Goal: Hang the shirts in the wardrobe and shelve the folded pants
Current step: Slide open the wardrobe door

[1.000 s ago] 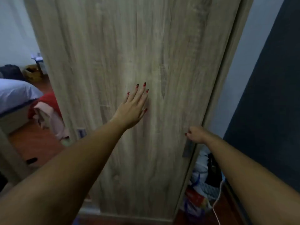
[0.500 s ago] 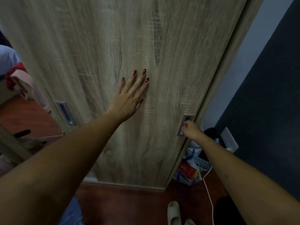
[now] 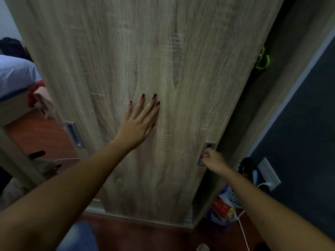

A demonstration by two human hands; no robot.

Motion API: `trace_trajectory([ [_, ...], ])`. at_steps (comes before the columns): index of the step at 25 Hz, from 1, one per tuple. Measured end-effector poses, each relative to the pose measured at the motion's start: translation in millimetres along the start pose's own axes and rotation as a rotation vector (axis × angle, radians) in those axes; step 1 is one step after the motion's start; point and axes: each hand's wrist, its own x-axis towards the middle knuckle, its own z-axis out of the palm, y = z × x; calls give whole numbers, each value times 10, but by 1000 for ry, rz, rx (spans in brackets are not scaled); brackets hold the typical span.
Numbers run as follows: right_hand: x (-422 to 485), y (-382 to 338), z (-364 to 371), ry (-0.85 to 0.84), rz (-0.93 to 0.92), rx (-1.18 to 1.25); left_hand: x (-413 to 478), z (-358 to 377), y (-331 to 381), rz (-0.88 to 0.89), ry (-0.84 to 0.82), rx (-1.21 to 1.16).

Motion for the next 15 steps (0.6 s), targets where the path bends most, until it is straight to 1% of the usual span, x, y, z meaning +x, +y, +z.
trace_trajectory([
  [3, -4, -274, 217, -58, -38, 3, -114, 109, -313, -20, 16, -3],
  [8, 21, -765, 753, -148, -155, -42, -148, 301, -686, 85, 47, 1],
  [10, 59, -918, 981, -186, -184, -5, -217, 418, -815, 84, 65, 5],
  [12, 104, -1034, 1201, -242, -288, 6, -337, 541, -1008, 46, 91, -5],
  [13, 120, -1082, 1294, -274, -378, -53, -399, 586, -1136, 20, 106, -6],
  [14, 130, -1125, 1375, -299, -476, -149, -454, 616, -1283, -2, 112, -3],
  [15, 141, -1146, 1408, -281, -595, -304, -497, 626, -1423, -16, 119, -2],
])
